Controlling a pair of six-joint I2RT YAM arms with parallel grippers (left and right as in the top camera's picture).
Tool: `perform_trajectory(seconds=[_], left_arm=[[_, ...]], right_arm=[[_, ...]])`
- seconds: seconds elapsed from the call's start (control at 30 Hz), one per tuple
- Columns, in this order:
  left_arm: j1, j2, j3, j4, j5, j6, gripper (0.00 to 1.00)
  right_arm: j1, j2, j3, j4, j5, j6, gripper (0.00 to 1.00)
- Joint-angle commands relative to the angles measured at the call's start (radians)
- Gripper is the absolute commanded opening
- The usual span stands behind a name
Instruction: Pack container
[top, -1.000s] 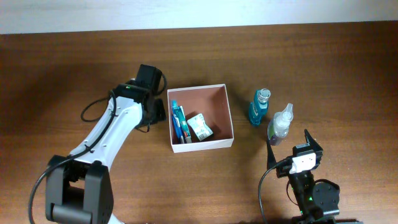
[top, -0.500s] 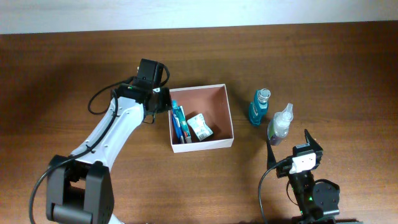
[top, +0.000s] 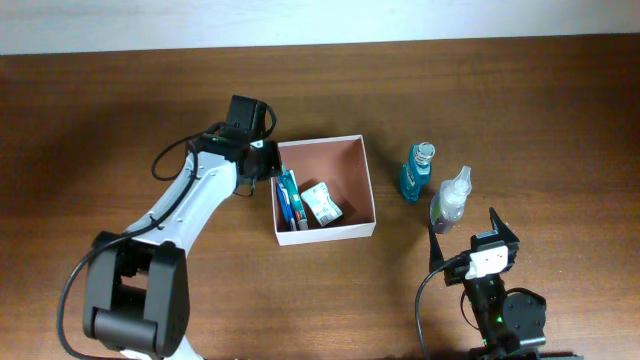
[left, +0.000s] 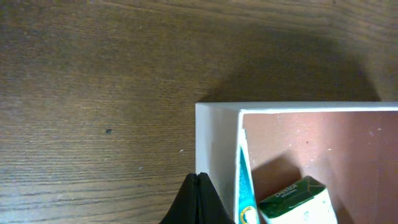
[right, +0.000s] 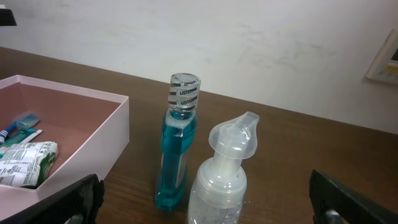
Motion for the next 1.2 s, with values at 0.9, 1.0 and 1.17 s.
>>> perform_trajectory(seconds=[0.9, 1.0, 1.17], left_arm=[[0.106, -0.109, 0.021, -0.037, 0.01, 0.074, 0.0], [0.139, -0.214, 0.021, -0.076, 0.01, 0.075, 0.0], [0.161, -0.455, 0.018, -0.187, 0.01, 0.074, 0.01]], right_arm=[[0.008, -0.006, -0.005, -0.005, 0.009, -0.003, 0.98], [0.008, -0.006, -0.005, -0.005, 0.009, -0.003, 0.98], [0.008, -0.006, -0.005, -0.005, 0.009, -0.003, 0.98]])
